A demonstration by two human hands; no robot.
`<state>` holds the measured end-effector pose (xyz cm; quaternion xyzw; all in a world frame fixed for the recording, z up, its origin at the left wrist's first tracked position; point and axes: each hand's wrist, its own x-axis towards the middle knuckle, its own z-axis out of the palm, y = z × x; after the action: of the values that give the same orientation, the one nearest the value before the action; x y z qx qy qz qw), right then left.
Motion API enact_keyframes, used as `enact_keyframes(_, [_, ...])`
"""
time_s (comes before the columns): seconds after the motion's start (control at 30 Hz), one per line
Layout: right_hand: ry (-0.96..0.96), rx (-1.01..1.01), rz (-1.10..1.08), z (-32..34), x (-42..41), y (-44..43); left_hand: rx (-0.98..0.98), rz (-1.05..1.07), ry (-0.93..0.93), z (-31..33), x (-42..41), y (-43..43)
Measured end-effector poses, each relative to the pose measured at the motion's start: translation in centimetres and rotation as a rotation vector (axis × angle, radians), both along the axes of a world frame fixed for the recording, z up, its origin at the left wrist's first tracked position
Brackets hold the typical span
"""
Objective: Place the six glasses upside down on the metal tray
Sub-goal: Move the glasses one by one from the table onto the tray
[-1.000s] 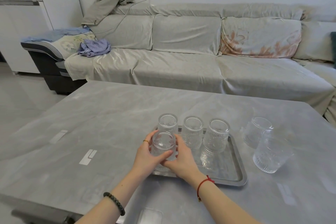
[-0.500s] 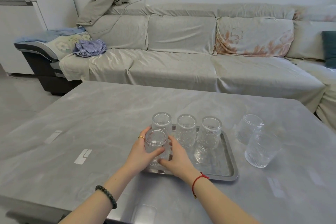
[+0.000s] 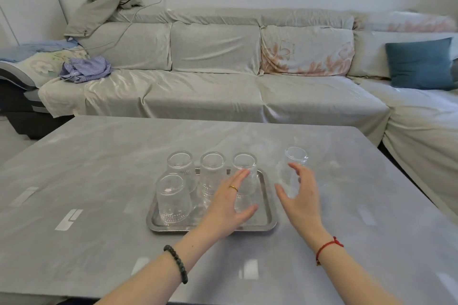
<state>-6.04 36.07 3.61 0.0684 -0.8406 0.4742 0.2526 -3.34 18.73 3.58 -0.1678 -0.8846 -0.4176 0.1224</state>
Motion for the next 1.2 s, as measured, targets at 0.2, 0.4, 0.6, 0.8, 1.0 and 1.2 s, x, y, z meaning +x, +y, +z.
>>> enact_keyframes(0.2, [-0.179,-0.079,-0.184,-2.2,-0.9,5.8,0.059,-0.077,-0.242,-1.0,-1.3,7.0])
enact_keyframes(0.4, [-0.381,-0.211,-0.041,-4.2,-3.2,6.8,0.177,-0.1,-0.45,-1.1,-2.8,11.1])
enact_keyframes(0.6, [-0.394,-0.186,-0.102,-4.0,-4.7,6.6,0.285,-0.091,-0.559,-1.2,-3.9,12.2])
enact_keyframes(0.8, [-0.142,0.079,0.111,-2.0,-1.6,4.8,0.802,0.05,-0.55,-0.4,-3.4,11.4])
enact_keyframes(1.0, [-0.149,0.286,0.357,0.9,0.6,1.9,1.074,0.288,-0.647,0.6,-0.9,7.1])
enact_keyframes(1.2, [-0.313,-0.037,0.383,1.4,1.8,-2.4,1.415,0.079,-0.871,0.1,1.5,1.8])
